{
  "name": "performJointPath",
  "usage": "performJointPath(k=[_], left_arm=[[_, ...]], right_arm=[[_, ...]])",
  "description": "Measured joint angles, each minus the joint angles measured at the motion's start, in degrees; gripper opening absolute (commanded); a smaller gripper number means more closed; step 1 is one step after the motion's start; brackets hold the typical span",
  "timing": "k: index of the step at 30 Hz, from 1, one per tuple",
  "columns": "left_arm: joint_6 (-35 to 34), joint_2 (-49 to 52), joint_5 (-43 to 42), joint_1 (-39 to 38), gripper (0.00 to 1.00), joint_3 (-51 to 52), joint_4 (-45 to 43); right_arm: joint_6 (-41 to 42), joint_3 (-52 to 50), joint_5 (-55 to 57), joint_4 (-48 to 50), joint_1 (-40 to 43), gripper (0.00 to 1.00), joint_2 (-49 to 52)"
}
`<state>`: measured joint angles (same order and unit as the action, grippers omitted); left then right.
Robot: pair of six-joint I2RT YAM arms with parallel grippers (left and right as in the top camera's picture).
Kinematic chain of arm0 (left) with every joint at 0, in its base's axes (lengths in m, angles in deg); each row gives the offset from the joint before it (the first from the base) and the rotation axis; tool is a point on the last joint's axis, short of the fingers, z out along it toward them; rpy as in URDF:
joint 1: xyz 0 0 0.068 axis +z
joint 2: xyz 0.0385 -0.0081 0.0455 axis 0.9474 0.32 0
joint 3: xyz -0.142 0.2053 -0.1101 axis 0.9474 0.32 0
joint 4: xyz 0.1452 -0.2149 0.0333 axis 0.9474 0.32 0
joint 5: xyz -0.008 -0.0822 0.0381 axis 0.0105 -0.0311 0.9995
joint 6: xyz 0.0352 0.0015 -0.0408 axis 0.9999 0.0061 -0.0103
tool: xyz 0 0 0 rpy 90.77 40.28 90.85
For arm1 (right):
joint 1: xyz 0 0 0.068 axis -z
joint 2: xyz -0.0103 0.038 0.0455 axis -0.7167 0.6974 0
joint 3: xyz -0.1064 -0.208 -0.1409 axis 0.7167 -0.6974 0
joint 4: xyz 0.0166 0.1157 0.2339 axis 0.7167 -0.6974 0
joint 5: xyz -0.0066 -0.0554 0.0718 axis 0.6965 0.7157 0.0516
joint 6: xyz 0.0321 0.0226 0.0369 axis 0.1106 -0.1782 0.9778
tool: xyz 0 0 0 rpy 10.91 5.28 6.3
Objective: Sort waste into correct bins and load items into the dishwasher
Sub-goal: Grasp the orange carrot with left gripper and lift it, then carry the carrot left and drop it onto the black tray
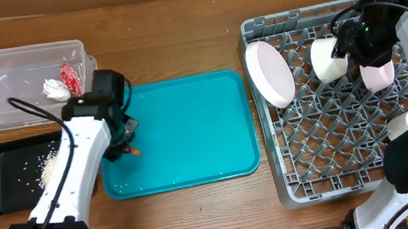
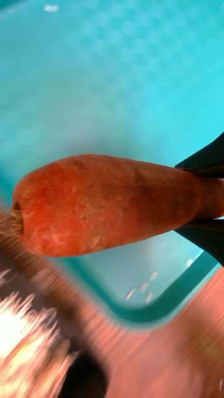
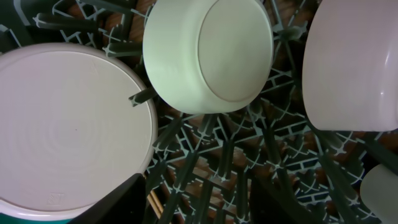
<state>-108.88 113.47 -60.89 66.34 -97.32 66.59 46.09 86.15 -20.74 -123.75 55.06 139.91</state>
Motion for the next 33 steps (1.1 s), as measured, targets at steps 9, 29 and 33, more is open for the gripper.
performJointPath(k=[9,29,33], left_arm=[[1.92,0.00,6.40,15.91,0.05,-0.63,1.38],[8.22,13.68,7.87,30.53,0.32,-0.61,-1.03],[8.59,14.71,7.87,30.53,0.61,-0.63,-1.05]], right_arm=[[0.00,0.00,0.00,0.00,0.00,0.57,0.00],[0.00,0.02,0.02,-0.63,0.00,0.57,0.00],[0.00,0.02,0.02,-0.68,0.00,0.57,0.00]])
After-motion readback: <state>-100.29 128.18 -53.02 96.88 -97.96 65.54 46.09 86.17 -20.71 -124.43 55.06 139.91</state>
